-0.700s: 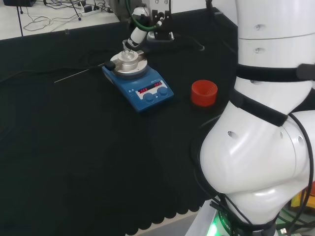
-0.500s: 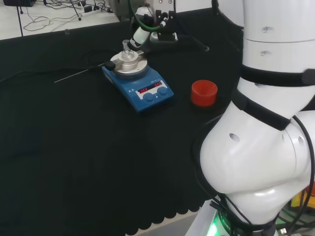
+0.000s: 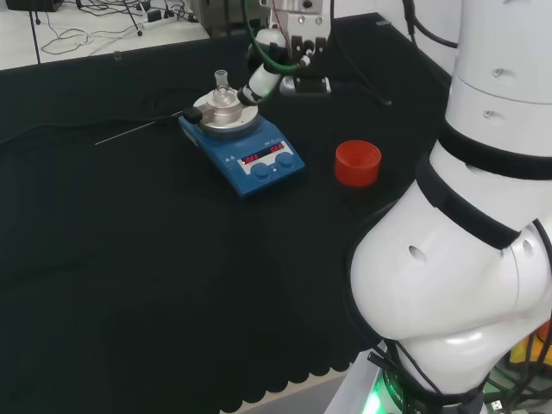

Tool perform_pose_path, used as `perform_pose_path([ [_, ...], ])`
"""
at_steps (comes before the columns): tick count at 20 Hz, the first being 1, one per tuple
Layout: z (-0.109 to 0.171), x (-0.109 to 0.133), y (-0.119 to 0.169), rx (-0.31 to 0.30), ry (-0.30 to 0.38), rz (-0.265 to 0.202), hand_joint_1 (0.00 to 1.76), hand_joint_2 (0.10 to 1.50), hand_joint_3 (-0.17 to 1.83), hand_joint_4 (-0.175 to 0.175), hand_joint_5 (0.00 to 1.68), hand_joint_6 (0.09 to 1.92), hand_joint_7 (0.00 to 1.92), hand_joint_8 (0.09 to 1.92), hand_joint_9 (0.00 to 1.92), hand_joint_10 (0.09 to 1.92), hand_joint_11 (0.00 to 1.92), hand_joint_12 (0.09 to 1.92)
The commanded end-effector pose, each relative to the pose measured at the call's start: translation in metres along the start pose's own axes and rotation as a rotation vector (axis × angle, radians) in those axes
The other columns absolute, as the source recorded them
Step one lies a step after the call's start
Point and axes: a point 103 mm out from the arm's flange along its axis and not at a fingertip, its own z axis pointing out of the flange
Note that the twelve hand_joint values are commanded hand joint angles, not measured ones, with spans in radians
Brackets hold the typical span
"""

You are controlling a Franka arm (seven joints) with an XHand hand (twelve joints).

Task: Turn on the heater.

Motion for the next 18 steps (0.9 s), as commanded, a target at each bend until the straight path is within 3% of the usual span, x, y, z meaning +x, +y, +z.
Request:
perform_pose_path([
  [1, 0.031, -0.006, -0.030, 0.023, -0.022, 0.018, 0.97, 0.65, 0.74, -0.054, 0.55, 0.44, 0.64, 0.77, 0.88, 0.66, 0.51, 1.30],
  [5, 0.051, -0.006, -0.034, 0.059, -0.054, 0.021, 1.10, 0.70, 0.78, -0.113, 0.61, 0.59, 1.02, 0.92, 1.24, 0.73, 1.08, 1.03],
  [8, 0.066, -0.005, -0.032, 0.116, -0.052, 0.006, 1.14, 0.72, 0.79, -0.140, 0.62, 0.64, 1.25, 1.06, 1.42, 0.86, 1.35, 0.99],
  [11, 0.082, -0.002, -0.029, 0.157, -0.076, 0.001, 1.15, 0.74, 0.79, -0.112, 0.54, 0.72, 1.45, 1.14, 1.60, 1.01, 1.49, 1.12],
  [18, 0.110, 0.003, -0.027, 0.212, -0.077, -0.004, 1.41, 0.73, 0.93, -0.054, 0.35, 0.79, 1.64, 1.45, 1.76, 1.44, 1.50, 1.45],
])
